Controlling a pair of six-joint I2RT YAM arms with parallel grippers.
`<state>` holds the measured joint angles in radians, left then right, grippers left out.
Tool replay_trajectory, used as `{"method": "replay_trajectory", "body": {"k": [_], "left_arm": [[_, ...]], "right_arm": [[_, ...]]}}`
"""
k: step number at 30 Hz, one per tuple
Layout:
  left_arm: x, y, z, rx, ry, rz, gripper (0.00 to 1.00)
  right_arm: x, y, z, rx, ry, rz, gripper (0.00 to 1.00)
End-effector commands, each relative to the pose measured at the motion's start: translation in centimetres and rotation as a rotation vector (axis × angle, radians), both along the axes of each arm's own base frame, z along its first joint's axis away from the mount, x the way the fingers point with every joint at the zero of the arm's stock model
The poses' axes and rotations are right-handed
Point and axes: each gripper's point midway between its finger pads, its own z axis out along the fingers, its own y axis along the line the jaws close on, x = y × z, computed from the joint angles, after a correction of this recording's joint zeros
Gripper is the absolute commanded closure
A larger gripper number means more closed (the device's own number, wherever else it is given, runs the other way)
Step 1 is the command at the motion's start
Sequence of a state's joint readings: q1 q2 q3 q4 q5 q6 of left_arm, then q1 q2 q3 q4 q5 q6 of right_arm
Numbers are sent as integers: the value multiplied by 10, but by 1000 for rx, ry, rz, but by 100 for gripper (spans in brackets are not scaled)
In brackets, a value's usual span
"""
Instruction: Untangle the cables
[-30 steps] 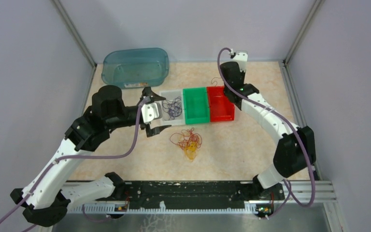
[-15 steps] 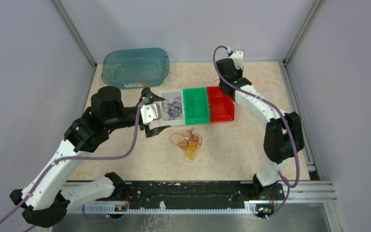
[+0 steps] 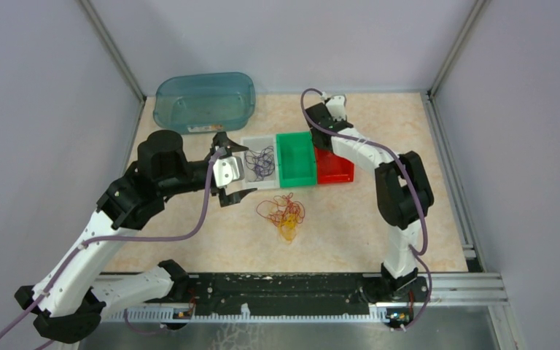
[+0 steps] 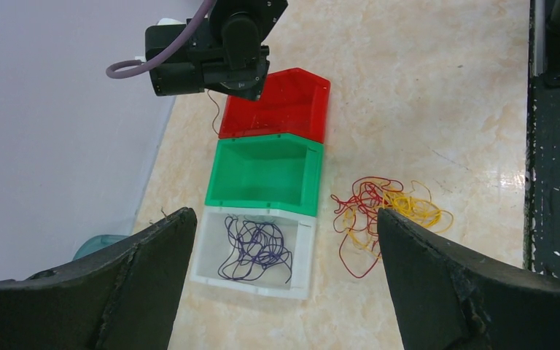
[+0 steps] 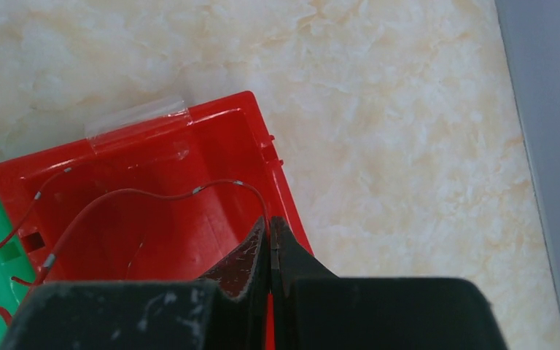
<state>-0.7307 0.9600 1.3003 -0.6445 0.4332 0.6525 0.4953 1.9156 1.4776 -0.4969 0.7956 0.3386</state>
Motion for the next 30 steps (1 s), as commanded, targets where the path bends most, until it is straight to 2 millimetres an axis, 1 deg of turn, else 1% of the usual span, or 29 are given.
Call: {"method": "replay_trajectory", "body": {"k": [1, 7, 10, 12, 13, 15, 18, 19, 21, 23, 24, 25, 26, 27, 30], "left_arm": [[0, 1, 1, 2, -19, 1, 1], [0, 0, 2, -1, -20, -7, 1], [-1, 0, 3, -1, -22, -11, 2], [-1, -1, 4, -2, -22, -12, 2], [-1, -1, 5, -4, -21, -13, 2], [-1, -1, 5, -3, -20, -13, 2], [0, -2, 6, -5, -21, -14, 2], [0, -2, 6, -6, -22, -14, 2], [-1, -2, 8, -8, -23, -15, 2], [-1, -2, 9, -9, -23, -15, 3], [-1, -2, 10, -10, -22, -15, 3], [-1, -2, 10, -10, -23, -16, 3], [-2, -2, 11, -9, -22, -17, 3], [-2, -1, 11, -8, -22, -17, 3], [-2, 0, 11, -6, -27, -18, 3]], "right_arm": [[2, 11, 5, 89, -28, -34, 100], [-18, 23, -29, 176, 41, -37, 100], [-25, 26, -40, 205, 63, -32, 100], [-29, 27, -41, 215, 75, -28, 100], [-29, 28, -39, 222, 75, -24, 97], [-29, 31, -30, 242, 65, -10, 78], [-30, 38, -7, 300, 31, 32, 58], [-31, 40, 2, 321, 20, 50, 53], [-34, 46, 16, 370, 17, 91, 49], [-41, 48, 26, 409, 31, 115, 45], [-45, 50, 34, 428, 26, 135, 43], [-48, 52, 33, 442, 41, 152, 41], [-54, 52, 46, 467, 23, 173, 39], [-57, 53, 53, 488, 16, 192, 38], [-66, 59, 64, 541, 9, 255, 37]]}}
